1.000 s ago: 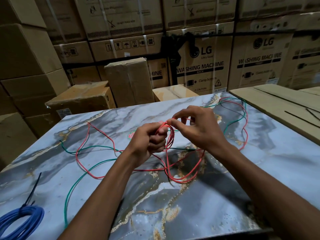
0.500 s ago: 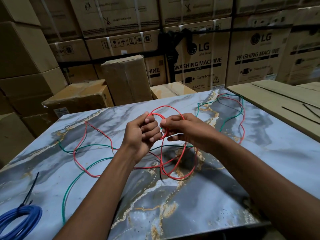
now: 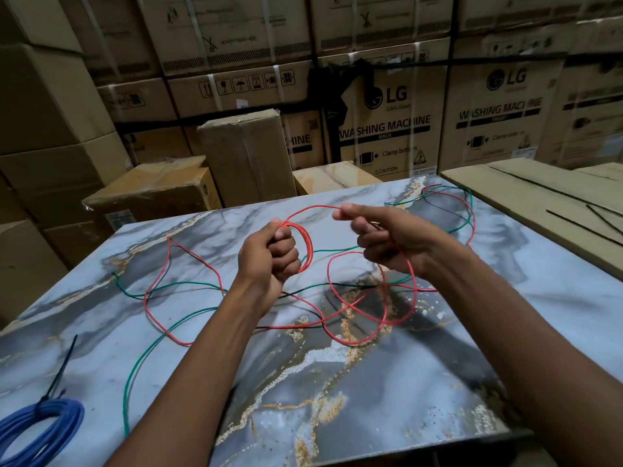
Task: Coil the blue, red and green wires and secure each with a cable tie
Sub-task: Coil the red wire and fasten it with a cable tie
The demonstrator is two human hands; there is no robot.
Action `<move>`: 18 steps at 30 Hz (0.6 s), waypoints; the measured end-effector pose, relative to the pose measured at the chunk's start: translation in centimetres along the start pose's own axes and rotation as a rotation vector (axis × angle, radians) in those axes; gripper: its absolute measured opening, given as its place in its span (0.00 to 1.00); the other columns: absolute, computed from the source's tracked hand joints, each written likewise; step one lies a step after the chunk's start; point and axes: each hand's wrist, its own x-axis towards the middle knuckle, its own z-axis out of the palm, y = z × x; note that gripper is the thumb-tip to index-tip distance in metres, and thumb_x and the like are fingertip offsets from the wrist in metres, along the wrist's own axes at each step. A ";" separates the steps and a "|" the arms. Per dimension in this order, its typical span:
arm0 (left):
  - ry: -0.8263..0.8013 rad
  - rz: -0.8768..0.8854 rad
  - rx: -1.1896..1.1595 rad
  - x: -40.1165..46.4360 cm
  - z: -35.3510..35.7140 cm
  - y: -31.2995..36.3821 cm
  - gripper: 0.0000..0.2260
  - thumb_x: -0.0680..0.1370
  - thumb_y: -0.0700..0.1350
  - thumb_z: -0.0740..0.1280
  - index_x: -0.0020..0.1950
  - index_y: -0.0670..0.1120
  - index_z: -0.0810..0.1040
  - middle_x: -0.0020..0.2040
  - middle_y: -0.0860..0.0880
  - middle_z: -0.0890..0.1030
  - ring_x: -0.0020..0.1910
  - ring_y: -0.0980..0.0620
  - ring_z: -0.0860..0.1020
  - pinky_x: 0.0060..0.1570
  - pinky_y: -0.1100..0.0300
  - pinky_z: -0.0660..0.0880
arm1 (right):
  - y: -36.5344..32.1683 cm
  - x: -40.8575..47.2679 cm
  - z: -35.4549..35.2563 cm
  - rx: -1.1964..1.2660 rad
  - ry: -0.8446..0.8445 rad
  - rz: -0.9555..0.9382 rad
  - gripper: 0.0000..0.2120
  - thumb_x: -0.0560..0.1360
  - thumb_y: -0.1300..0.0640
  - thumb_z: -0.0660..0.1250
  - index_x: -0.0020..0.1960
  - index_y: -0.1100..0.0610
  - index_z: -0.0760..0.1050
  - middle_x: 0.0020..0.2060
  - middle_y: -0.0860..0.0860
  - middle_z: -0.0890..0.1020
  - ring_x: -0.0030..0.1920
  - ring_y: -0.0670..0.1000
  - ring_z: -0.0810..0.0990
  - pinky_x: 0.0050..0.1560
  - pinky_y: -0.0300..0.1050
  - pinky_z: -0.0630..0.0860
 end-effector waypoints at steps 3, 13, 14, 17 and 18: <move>-0.002 -0.014 -0.142 0.1 -0.3 0.7 0.18 0.85 0.46 0.52 0.35 0.48 0.63 0.22 0.55 0.57 0.24 0.56 0.47 0.23 0.63 0.48 | -0.2 -0.2 -0.7 -0.150 0.058 0.012 0.09 0.80 0.55 0.67 0.52 0.59 0.83 0.26 0.44 0.67 0.23 0.42 0.57 0.21 0.33 0.52; 0.202 0.113 -0.403 1.1 -3.8 2.5 0.12 0.76 0.37 0.54 0.34 0.48 0.64 0.22 0.54 0.57 0.18 0.56 0.54 0.21 0.64 0.51 | -0.6 -0.5 -3.9 -0.459 0.390 -0.411 0.06 0.73 0.55 0.76 0.46 0.57 0.87 0.36 0.52 0.83 0.26 0.43 0.65 0.26 0.37 0.62; 0.223 0.109 -0.417 1.1 -3.8 2.4 0.14 0.79 0.37 0.52 0.34 0.48 0.64 0.22 0.54 0.57 0.18 0.56 0.54 0.22 0.64 0.51 | -0.6 -0.7 -3.9 -0.524 0.387 -0.466 0.05 0.74 0.55 0.76 0.46 0.56 0.87 0.36 0.52 0.84 0.27 0.42 0.67 0.27 0.37 0.64; 0.276 0.105 -0.470 1.0 -3.8 2.8 0.16 0.81 0.38 0.51 0.33 0.48 0.64 0.23 0.53 0.58 0.19 0.56 0.54 0.21 0.64 0.52 | -0.7 -1.0 -4.0 -0.639 0.326 -0.584 0.04 0.75 0.58 0.76 0.48 0.57 0.88 0.33 0.51 0.83 0.28 0.40 0.71 0.30 0.36 0.67; 0.286 0.109 -0.487 1.0 -4.0 2.9 0.17 0.81 0.38 0.50 0.33 0.48 0.64 0.23 0.53 0.58 0.19 0.56 0.54 0.21 0.64 0.52 | -0.8 -1.1 -4.0 -0.691 0.318 -0.617 0.05 0.75 0.59 0.76 0.49 0.59 0.88 0.32 0.49 0.83 0.28 0.39 0.73 0.31 0.34 0.68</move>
